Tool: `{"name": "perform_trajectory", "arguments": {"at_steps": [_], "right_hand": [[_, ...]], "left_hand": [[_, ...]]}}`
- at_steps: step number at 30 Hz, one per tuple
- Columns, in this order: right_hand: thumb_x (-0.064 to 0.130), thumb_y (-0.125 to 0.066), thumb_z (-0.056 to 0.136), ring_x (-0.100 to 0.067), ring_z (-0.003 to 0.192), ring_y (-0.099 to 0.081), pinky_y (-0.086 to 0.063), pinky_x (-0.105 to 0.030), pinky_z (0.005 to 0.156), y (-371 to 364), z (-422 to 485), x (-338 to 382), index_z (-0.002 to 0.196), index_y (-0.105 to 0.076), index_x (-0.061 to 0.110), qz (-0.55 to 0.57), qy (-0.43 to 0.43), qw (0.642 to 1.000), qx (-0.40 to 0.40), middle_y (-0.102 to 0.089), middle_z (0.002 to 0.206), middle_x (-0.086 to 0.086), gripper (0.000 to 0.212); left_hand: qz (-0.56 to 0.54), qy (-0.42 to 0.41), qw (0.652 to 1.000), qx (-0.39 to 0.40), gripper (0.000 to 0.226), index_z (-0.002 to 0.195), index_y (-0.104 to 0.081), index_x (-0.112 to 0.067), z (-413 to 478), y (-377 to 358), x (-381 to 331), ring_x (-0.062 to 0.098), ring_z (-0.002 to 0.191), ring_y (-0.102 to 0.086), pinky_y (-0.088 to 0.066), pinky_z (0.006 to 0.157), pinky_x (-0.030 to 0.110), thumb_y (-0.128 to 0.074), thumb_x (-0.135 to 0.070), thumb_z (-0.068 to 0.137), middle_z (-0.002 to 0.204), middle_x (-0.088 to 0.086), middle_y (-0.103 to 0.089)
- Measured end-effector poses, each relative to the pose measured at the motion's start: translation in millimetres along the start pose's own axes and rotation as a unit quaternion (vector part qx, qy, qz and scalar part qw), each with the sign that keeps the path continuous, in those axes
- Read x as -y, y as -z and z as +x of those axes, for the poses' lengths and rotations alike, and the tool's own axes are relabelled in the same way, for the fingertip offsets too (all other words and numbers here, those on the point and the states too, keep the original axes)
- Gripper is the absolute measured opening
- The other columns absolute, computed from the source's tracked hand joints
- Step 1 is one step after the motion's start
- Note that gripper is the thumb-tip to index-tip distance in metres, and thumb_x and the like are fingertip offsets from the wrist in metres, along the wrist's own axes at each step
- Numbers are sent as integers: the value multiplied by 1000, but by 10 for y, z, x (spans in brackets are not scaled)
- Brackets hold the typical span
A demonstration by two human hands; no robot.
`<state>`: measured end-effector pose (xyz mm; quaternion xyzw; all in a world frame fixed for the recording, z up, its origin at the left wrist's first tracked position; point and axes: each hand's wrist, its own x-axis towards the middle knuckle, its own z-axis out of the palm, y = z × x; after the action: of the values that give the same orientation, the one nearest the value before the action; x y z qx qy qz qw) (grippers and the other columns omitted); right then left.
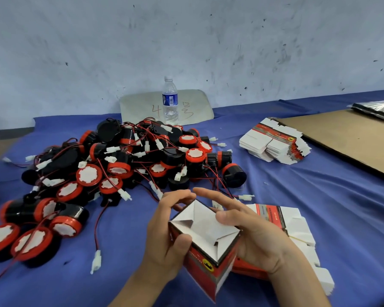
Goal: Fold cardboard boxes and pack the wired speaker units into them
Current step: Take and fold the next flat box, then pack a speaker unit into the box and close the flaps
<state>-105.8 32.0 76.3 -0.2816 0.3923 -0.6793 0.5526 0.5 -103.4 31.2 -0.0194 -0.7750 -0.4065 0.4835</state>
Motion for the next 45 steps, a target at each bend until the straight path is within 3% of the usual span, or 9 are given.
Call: {"name": "perform_trajectory", "arguments": {"at_steps": [8,16,22,25,28,31,37,42,45], "right_hand": [[15,-73,70,-37,114,-56,-35,-53,107,-24,51,-72,126,-62,17,41,-2,999,-18,-60,128,-21,57],[15,-70,72,-21,105,-63,-55,-30,81,-37,62,-57,119,-66,27,-42,161,979,-117,-66,122,-4,48],[1,-65,79,-5,121,-51,-39,-18,98,-178,104,-120,121,-62,24,-556,408,705,-166,-50,136,8,49],[0,-72,64,-13,101,-61,-51,-25,77,-338,217,-318,116,-65,27,-731,371,567,-85,-55,133,10,59],[13,-74,66,-15,100,-58,-46,-26,82,-443,312,-494,111,-67,33,-828,264,494,-26,-64,116,19,50],[17,-57,85,-20,125,-44,-34,-40,103,-426,365,-579,114,-66,29,-812,211,543,7,-63,117,15,32],[9,-64,81,-24,115,-59,-51,-37,90,-377,350,-639,90,-74,16,-715,364,591,-81,-71,93,9,15],[15,-58,90,-3,87,-65,-48,-12,72,-426,306,-596,103,-70,23,-519,347,763,-167,-70,92,12,20],[21,-57,95,-7,81,-69,-52,-15,71,-446,294,-558,109,-66,28,-364,295,868,-165,-72,91,5,18]], "left_hand": [[28,1,1000,11,67,122,-48,-25,-5,9,22,7,101,-60,-48,83,19,-29,-78,86,117,-13,-56],[70,73,994,-31,37,127,-43,-43,-24,-12,86,5,120,-49,-37,97,15,-44,-54,91,131,-17,-49],[383,172,901,-109,48,129,-53,-15,130,291,377,31,141,-27,-13,114,54,-67,-21,84,140,7,-47],[484,345,796,-114,67,144,-36,-17,182,721,532,41,145,10,11,111,62,-66,-22,84,158,17,-13],[544,424,722,-44,61,143,-37,-23,152,968,566,44,144,8,0,110,66,-60,-27,86,159,17,-4],[553,422,719,-7,47,134,-48,-27,169,1025,560,45,135,-22,-26,105,57,-60,-24,88,155,11,-20],[433,376,816,-77,61,137,-45,-26,162,985,555,41,114,-47,-48,84,47,-66,-12,82,139,11,-39],[293,135,912,-253,57,135,-41,-20,293,791,325,7,114,-45,-33,91,7,-68,-28,85,131,3,-47],[209,54,942,-259,63,131,-40,-12,281,646,209,6,116,-47,-37,96,12,-68,-35,79,128,3,-44]]}}
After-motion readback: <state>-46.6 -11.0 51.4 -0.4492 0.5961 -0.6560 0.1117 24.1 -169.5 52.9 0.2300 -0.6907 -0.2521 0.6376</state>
